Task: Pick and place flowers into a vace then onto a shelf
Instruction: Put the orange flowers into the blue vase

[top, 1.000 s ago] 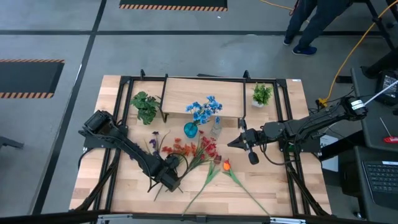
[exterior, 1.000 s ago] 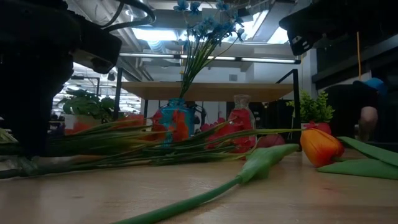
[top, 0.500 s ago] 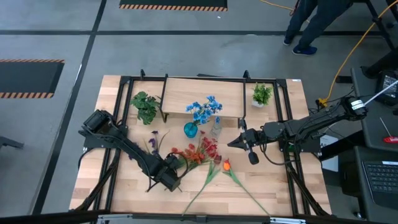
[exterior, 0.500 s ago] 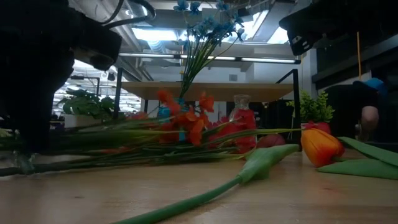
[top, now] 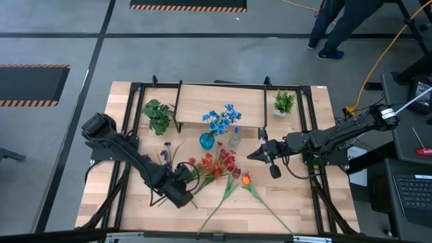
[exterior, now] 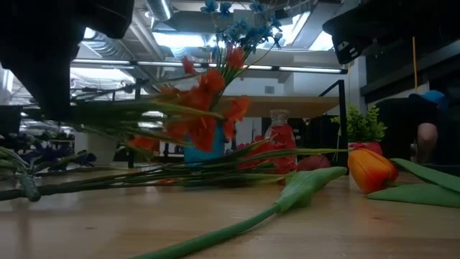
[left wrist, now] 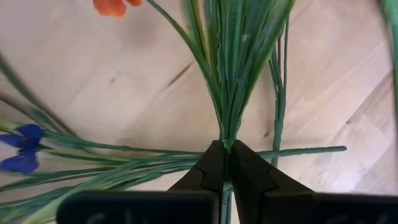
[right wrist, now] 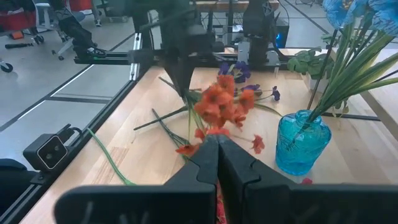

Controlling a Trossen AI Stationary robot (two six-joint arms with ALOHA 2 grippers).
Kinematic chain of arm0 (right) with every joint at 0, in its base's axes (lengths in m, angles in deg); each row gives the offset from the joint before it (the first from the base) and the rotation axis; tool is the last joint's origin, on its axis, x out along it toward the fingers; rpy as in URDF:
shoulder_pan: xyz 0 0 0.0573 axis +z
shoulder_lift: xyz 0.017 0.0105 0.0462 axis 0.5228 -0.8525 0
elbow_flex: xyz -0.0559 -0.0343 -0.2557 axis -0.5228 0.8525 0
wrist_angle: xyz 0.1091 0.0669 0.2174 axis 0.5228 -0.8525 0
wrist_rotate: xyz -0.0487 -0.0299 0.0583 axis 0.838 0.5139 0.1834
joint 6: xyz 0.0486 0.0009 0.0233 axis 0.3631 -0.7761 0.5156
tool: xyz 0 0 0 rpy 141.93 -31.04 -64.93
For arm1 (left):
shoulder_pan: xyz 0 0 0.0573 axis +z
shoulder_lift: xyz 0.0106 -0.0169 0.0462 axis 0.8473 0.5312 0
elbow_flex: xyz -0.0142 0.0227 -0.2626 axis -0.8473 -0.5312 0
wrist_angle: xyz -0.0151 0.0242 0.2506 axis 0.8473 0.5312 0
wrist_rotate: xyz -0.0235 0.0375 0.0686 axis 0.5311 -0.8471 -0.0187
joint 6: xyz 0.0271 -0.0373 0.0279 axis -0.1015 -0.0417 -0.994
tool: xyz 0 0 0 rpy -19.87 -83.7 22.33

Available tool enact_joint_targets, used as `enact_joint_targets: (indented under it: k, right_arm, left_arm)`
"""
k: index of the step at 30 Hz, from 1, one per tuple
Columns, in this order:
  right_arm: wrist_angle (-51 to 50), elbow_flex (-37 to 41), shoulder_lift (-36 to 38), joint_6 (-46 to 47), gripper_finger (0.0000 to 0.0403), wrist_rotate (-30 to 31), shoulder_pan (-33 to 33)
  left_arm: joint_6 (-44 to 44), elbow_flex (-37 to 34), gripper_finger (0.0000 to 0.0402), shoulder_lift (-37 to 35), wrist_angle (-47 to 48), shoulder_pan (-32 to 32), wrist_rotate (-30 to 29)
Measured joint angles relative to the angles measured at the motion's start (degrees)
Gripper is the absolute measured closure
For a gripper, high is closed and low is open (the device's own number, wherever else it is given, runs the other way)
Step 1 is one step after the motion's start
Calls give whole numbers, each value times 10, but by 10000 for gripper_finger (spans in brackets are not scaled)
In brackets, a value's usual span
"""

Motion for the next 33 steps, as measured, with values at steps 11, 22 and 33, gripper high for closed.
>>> enact_joint_targets:
  k: [11,22,33]
  right_arm:
    - [-4,0,0,0,398,0,0]
    - [-12,0,0,1,398,0,0]
    - [0,0,0,1,398,0,0]
  left_arm:
    - [36,0,390,-64,85,-19,-43]
    - [18,0,391,-112,106,-58,-178]
    - [-85,0,393,-110,38,-57,-209]
